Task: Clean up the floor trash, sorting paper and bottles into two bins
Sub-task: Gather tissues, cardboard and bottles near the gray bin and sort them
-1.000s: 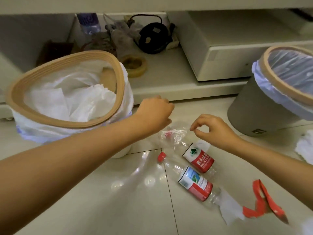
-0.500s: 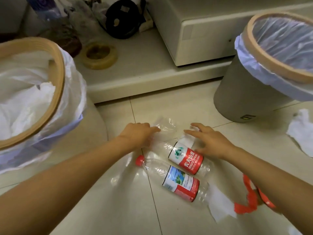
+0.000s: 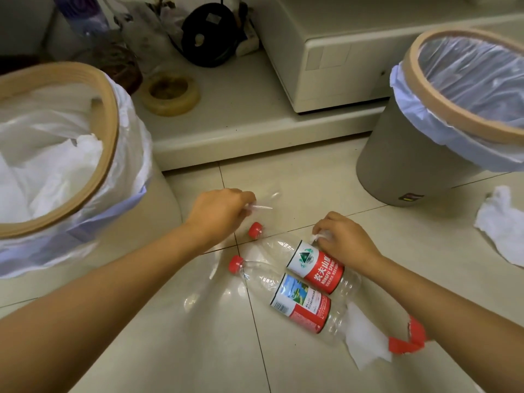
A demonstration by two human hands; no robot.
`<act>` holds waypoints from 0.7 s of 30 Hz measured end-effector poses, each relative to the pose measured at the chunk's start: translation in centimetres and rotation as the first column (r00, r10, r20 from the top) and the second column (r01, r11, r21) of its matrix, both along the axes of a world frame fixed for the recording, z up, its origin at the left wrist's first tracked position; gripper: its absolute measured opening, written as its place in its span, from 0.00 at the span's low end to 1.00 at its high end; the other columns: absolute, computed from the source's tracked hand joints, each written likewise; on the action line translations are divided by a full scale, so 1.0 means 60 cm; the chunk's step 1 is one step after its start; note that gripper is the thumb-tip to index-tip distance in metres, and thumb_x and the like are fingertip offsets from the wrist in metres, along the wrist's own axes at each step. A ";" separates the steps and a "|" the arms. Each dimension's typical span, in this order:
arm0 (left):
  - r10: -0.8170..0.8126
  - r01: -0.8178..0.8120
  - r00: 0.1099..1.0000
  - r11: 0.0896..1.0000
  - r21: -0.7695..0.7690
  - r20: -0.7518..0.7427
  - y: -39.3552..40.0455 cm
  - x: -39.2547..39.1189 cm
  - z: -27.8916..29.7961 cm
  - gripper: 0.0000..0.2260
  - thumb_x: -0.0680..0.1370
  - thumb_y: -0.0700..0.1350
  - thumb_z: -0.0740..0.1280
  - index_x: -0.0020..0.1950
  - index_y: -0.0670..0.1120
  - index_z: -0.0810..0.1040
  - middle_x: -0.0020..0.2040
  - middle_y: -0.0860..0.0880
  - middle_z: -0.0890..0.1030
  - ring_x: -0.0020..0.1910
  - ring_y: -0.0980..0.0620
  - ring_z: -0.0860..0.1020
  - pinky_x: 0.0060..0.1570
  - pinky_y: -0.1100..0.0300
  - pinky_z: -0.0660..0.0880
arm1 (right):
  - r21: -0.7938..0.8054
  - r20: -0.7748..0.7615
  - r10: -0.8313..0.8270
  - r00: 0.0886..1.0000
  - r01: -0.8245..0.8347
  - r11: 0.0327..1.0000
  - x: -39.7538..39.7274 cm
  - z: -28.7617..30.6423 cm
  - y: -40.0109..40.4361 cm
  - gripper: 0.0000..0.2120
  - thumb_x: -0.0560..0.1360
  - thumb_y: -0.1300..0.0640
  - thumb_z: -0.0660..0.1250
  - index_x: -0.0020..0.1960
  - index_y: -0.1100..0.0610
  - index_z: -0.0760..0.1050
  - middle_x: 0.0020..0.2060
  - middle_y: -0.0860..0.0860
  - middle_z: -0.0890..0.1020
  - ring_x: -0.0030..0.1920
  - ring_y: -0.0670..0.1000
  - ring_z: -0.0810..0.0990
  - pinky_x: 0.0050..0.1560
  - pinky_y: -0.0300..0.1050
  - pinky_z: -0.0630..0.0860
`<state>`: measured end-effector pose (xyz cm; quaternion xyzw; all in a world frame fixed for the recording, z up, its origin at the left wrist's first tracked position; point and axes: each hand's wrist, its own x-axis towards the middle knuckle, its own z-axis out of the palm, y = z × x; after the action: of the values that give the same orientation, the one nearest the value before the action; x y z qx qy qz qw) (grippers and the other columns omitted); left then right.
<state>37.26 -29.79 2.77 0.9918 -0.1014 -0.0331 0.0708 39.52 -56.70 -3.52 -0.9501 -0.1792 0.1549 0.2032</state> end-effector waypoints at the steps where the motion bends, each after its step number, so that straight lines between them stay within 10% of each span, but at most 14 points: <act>1: 0.008 -0.008 1.000 1.000 -0.008 0.016 0.001 -0.007 0.016 0.09 0.80 0.49 0.61 0.58 0.52 0.75 0.51 0.52 0.81 0.49 0.46 0.79 0.36 0.59 0.66 | 0.068 0.013 -0.026 1.000 0.026 0.997 0.000 0.014 0.003 0.07 0.74 0.54 0.67 0.51 0.50 0.79 0.49 0.46 0.76 0.46 0.47 0.77 0.46 0.44 0.76; 8: 0.080 -0.071 0.976 0.996 -0.052 0.204 0.034 -0.053 0.165 0.17 0.80 0.46 0.61 0.69 0.50 0.65 0.48 0.46 0.82 0.44 0.44 0.80 0.40 0.54 0.75 | 0.578 0.053 -0.116 0.992 0.064 0.814 -0.001 0.206 0.148 0.10 0.71 0.56 0.73 0.50 0.51 0.77 0.45 0.46 0.79 0.42 0.43 0.78 0.41 0.35 0.75; 15: 0.306 -0.210 0.807 0.948 -0.238 0.506 0.147 -0.084 0.324 0.13 0.80 0.49 0.62 0.64 0.53 0.73 0.44 0.50 0.82 0.39 0.49 0.80 0.36 0.54 0.77 | 0.843 0.006 -0.064 0.998 0.029 0.537 -0.025 0.372 0.328 0.06 0.72 0.58 0.71 0.47 0.55 0.75 0.42 0.52 0.80 0.43 0.54 0.81 0.44 0.50 0.82; 21: 0.583 -0.600 0.726 0.796 -0.078 0.365 0.283 -0.096 0.361 0.22 0.78 0.56 0.62 0.71 0.55 0.67 0.54 0.46 0.82 0.46 0.43 0.79 0.43 0.53 0.75 | 0.876 -0.273 0.201 0.941 0.157 0.455 -0.059 0.430 0.443 0.19 0.81 0.54 0.58 0.71 0.52 0.64 0.61 0.51 0.78 0.59 0.48 0.79 0.49 0.38 0.79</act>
<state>31.49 -12.81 24.45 0.9611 0.2092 0.1769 0.0348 35.95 -30.14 22.31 -0.6590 -0.2082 0.2013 0.6942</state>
